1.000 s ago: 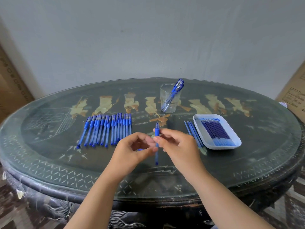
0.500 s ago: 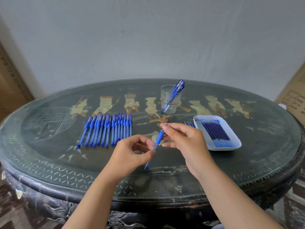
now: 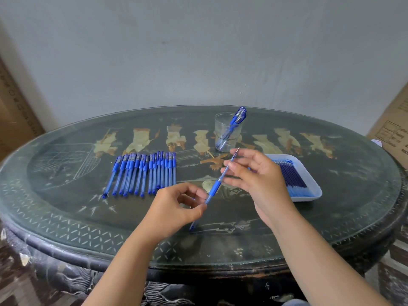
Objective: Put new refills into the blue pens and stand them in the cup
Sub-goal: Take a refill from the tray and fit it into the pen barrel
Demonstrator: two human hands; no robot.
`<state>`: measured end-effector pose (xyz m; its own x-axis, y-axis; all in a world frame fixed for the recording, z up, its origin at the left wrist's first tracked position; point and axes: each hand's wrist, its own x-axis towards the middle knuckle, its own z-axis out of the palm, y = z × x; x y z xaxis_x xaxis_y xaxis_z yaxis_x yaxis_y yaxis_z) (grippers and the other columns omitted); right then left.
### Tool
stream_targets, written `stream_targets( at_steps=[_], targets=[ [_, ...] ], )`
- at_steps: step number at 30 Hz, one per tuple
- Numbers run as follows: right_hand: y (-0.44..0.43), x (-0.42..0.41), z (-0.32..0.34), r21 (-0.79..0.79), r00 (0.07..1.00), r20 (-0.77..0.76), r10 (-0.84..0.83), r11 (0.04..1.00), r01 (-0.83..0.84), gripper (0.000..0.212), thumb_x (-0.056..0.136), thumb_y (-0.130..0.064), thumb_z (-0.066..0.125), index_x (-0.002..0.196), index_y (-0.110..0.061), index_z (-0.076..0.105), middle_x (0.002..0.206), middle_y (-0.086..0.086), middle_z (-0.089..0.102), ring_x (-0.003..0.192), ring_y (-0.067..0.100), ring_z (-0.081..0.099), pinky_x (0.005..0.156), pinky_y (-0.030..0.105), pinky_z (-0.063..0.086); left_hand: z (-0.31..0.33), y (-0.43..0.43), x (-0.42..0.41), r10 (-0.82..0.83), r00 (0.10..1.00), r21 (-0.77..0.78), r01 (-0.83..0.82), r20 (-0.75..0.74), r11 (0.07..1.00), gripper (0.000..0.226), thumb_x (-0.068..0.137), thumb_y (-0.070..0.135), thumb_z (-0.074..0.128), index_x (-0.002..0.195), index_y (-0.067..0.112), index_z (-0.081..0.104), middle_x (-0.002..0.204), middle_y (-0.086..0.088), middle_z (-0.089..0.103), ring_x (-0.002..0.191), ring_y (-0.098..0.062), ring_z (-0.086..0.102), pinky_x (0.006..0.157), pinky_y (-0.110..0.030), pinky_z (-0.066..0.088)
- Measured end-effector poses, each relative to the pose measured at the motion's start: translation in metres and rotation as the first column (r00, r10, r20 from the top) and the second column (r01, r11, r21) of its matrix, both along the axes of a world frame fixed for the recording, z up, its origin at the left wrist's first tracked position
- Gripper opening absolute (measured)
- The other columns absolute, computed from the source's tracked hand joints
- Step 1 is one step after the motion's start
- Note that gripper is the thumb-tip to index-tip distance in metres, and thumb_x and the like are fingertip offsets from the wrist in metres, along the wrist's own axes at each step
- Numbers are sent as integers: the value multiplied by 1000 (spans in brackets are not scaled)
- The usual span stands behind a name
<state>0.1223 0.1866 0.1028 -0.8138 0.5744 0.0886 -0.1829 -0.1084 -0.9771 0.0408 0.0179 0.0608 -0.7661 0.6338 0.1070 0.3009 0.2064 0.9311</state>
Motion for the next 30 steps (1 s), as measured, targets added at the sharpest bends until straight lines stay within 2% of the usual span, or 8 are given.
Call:
stream_targets(
  at_steps=[5,10,14,21,24,27,28,30],
  targets=[
    [20,-8,14,-87,993,-101,-66,995,57,27,94,5,57,112,-13,65,81,10,65,78,20,65,75,41,61,0,-1,1,0,1000,-36,0,-8,999,19,76,3,78,84,20,73,86,6,73,76,-12,70,74,-18,55],
    [48,-15,26,-113,985,-105,-139,986,127,25,93,6,57,113,-8,66,79,9,57,75,21,61,71,36,60,1,-2,0,9,1000,-42,-9,-17,999,20,76,3,78,84,20,73,86,8,73,76,-11,70,71,-17,54],
    [80,-28,28,88,957,162,-243,969,231,27,88,2,67,115,1,67,86,9,67,71,17,64,65,32,62,0,-3,-2,11,1000,-56,-12,-16,998,19,77,4,78,85,20,73,87,9,73,77,-11,70,74,-19,56],
    [99,-68,-8,248,756,616,-222,965,81,12,88,5,65,99,8,67,69,13,63,60,21,61,53,33,56,-3,-5,-5,22,999,-44,-23,-30,999,20,75,4,80,82,21,73,87,6,73,75,-9,70,70,-12,52],
    [106,-79,-19,308,684,685,-253,950,44,12,90,5,62,100,10,67,69,14,64,62,25,64,57,36,57,-3,-5,-6,26,999,-40,-28,-32,999,21,74,4,80,81,22,73,86,5,73,74,-9,70,69,-13,52],
    [105,-85,-23,327,647,720,-250,945,2,14,91,8,60,104,11,64,77,20,67,57,27,61,46,32,56,-4,-5,-8,36,999,-31,-37,-31,999,21,74,4,80,81,22,73,85,4,73,73,-11,70,70,-16,53],
    [104,-87,-25,345,640,723,-261,938,-8,15,90,8,61,104,10,64,85,23,70,59,28,63,47,32,57,-4,-5,-9,37,999,-29,-37,-27,999,21,74,3,80,81,21,73,85,3,74,73,-11,70,70,-17,54],
    [105,-93,-32,434,626,709,-324,901,-25,12,86,7,65,98,4,67,91,22,72,71,32,71,61,38,61,-3,-4,-9,32,999,-27,-33,-20,999,20,75,3,80,82,20,73,86,3,74,74,-12,70,70,-17,54]
  ],
)
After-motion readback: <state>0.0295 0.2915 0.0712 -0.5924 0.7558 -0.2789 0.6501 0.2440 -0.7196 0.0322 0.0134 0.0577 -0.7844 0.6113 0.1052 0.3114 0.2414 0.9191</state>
